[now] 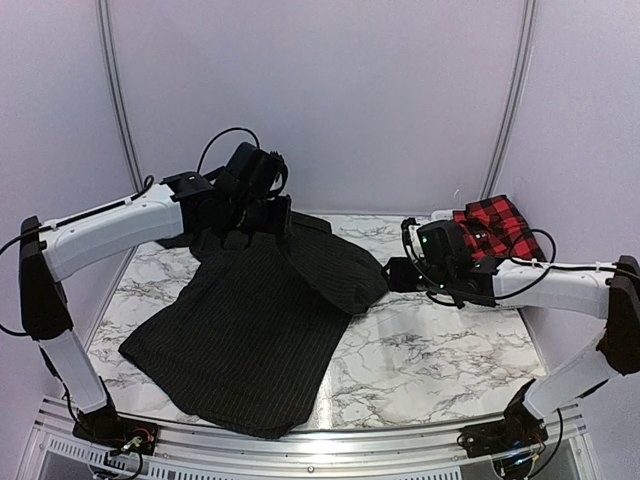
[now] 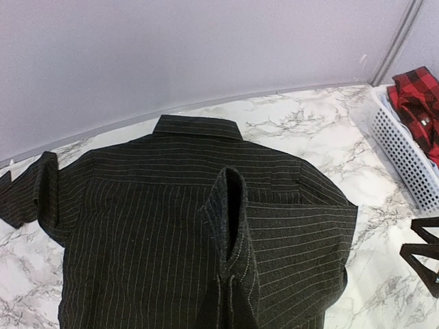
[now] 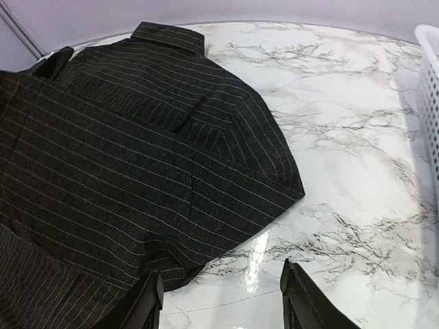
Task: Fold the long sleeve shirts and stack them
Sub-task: Pass from the right arm to the left
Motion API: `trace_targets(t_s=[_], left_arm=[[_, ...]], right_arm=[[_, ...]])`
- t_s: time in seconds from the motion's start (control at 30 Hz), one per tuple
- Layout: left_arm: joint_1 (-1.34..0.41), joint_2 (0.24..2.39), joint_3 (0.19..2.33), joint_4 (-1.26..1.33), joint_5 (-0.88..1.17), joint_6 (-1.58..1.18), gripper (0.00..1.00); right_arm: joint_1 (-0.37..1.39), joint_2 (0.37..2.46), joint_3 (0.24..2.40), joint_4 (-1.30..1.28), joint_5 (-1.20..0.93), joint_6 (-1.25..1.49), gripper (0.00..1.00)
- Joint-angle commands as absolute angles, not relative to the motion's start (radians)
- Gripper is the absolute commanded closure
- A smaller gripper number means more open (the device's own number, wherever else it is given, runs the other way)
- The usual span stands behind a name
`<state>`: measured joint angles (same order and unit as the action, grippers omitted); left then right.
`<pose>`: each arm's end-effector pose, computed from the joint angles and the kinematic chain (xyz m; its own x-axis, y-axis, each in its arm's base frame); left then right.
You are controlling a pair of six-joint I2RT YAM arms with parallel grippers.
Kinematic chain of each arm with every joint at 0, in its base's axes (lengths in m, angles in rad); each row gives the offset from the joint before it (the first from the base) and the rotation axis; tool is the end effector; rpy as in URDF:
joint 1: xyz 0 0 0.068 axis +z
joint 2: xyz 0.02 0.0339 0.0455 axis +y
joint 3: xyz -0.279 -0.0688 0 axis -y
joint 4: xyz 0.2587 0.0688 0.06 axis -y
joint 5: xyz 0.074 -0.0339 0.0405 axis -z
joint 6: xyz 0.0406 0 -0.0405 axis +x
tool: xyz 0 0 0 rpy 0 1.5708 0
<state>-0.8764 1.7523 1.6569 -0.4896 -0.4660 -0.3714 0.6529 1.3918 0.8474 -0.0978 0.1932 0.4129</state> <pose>0.2863 -0.3153 0.3621 -0.4914 0.0835 -0.8669 0.2881 0.9549 -0.0714 0.2540 0.1845 0.2372 -0.6260 0.0170 -0.7796 -0.2433 0.9456 0.2160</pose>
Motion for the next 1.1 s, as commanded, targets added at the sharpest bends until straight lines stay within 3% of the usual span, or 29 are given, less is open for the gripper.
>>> trace_targets(t_s=[0.0,0.1,0.27,0.43,0.57,0.77,0.9,1.0,1.03,1.07], left_arm=[[-0.858,1.738,1.649,-0.419,-0.183,-0.238,1.00],[-0.858,1.752,1.633,-0.376,-0.012,-0.235,1.00],[-0.849,1.752,1.622,-0.308,0.100,-0.304,1.00],[-0.842,1.772,1.632,-0.258,0.215,-0.369,1.00],[-0.841,1.783,1.632,-0.229,0.252,-0.391,1.00],[-0.835,1.783,1.635,-0.186,0.302,-0.417,1.00],[-0.833,1.786,1.636,-0.178,0.306,-0.416,1.00],[-0.829,1.786,1.625,-0.178,0.288,-0.420,1.00],[-0.825,1.785,1.617,-0.178,0.273,-0.425,0.91],[-0.820,1.782,1.608,-0.178,0.249,-0.433,0.81]], right_arm=[[0.654,1.402,0.904,0.040,0.047,0.362,0.46],[0.686,1.393,0.916,0.146,-0.040,0.319,0.46],[0.774,1.412,0.951,0.223,-0.109,0.194,0.45],[0.806,1.432,0.944,0.336,-0.181,0.167,0.33],[0.811,1.459,0.953,0.377,-0.200,0.152,0.29],[0.810,1.511,0.992,0.379,-0.169,0.147,0.30],[0.810,1.531,1.009,0.394,-0.070,0.171,0.48],[0.797,1.556,1.056,0.335,0.062,0.207,0.85],[0.791,1.566,1.074,0.305,0.105,0.224,0.97],[0.785,1.576,1.097,0.276,0.143,0.244,1.00]])
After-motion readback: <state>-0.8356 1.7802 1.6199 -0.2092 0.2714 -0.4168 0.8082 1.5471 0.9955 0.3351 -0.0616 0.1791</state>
